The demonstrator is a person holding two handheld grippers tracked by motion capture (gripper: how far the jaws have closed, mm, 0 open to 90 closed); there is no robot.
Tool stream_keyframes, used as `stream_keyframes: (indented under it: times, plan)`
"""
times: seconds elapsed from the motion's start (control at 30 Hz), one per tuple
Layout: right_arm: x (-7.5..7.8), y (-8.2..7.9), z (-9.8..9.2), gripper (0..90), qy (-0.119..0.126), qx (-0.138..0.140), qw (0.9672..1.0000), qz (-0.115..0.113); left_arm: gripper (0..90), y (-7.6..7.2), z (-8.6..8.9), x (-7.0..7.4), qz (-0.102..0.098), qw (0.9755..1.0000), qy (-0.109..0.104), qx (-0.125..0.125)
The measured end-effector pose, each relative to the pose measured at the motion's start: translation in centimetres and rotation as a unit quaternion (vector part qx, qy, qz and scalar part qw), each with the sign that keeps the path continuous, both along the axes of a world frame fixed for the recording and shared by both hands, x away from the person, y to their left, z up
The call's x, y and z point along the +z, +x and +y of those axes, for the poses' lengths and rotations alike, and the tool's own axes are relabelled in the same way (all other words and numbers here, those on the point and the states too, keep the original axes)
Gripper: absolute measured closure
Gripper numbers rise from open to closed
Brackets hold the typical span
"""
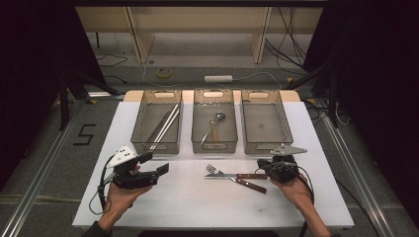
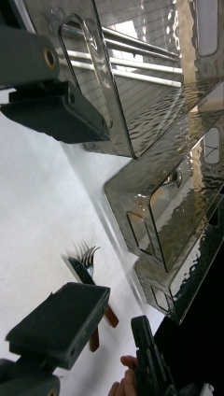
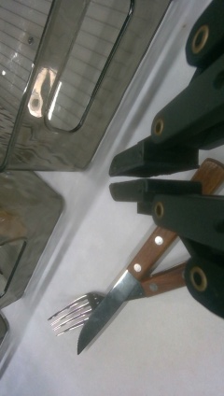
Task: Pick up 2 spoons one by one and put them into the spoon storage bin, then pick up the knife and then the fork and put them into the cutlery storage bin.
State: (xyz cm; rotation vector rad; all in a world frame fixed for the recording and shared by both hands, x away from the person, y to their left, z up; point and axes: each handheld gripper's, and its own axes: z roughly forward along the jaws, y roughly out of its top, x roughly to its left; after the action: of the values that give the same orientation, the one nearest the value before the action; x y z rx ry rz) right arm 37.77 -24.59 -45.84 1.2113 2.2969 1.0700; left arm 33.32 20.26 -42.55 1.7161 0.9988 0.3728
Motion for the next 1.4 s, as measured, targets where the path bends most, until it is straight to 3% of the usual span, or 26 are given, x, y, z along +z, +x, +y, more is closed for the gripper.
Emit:
stream_keyframes:
  times: [0.17,0.5,0.83,1.4]
  plan:
    - [-0.3,0.4,0.0,90.0,-0.001,0.002,1.0000,0.008,20.1,-0.3,0.2,0.0,-0.001,1.0000,0.002,-0.002]
    - [-1.5,1.3,0.5,90.0,-0.036,0.010,0.9987,0.035,19.9,-0.8,0.3,0.0,0.000,0.9999,0.011,-0.003]
    - [-2.3,2.1,0.5,90.0,-0.050,0.008,0.9965,0.067,19.8,-1.0,0.3,0.0,0.003,0.9999,0.011,-0.005]
    - [-1.6,-0.8,1.3,90.0,-0.067,0.025,0.9905,0.118,19.8,-1.6,0.0,0.1,-0.004,0.9997,0.020,-0.011]
